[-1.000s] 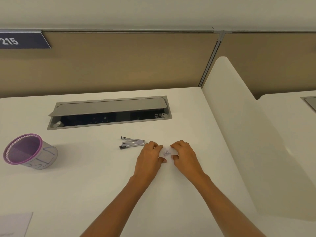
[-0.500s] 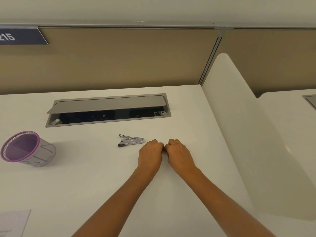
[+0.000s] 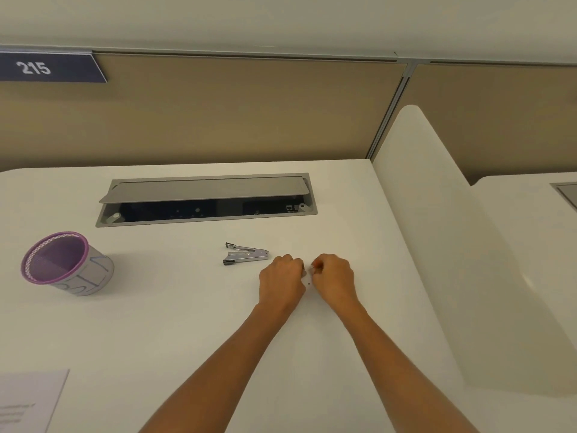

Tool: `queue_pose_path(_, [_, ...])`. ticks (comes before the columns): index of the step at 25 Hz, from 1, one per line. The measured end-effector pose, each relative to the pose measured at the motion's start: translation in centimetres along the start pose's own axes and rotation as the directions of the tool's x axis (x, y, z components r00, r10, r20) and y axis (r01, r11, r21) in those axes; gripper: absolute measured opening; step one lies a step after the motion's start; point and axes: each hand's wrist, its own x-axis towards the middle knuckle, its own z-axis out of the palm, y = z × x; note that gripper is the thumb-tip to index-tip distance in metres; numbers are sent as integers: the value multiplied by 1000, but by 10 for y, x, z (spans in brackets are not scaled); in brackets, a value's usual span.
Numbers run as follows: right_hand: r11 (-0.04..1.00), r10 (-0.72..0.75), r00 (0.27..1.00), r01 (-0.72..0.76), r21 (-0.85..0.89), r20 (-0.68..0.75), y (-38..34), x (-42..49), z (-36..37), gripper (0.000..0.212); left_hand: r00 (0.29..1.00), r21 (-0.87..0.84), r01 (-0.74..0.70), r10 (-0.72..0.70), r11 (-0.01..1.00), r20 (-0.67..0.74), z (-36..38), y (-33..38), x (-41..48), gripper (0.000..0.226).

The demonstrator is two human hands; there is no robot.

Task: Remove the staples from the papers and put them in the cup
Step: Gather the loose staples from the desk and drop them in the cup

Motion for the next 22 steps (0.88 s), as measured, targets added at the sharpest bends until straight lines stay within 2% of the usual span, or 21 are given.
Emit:
queue_pose_path(1, [971, 122, 991, -129, 201, 48, 3, 5, -6, 13, 1000, -54, 30, -30, 998, 7, -1, -1, 0, 17])
queue_pose_path(2, [890, 207, 971, -238, 389, 120, 6, 8, -11, 11, 997, -130, 72, -72, 989, 3, -2, -3, -1, 17])
queue_pose_path(4, [692, 262, 930, -367, 621, 258, 8, 7, -19, 8, 980, -330, 179, -199, 927, -26, -6, -8, -6, 15])
queue_pose_path(7, [483, 228, 908, -418, 769, 351, 4, 2, -29, 6, 945, -576, 243, -324, 781, -40, -20, -19, -11, 11])
queue_pose_path(10, [338, 179, 901, -433, 836, 394, -12, -2, -36, 6, 934, -680, 237, -356, 693, -37, -42, -34, -16, 13])
queue_pose_path(15, [360, 103, 899, -433, 826, 426, -88, -12, -26, 8, 881, -800, 234, -469, 553, -67, -90, -79, -34, 18])
queue_pose_path(19, [434, -54, 880, -404, 805, 471, -172, -26, 2, 20, 804, -798, 255, -578, 546, -138, -137, -140, -57, 24])
queue_pose_path(22, [465, -114, 859, -398, 791, 500, -234, -37, 31, 12, 744, -779, 260, -633, 570, -215, -169, -194, -76, 21])
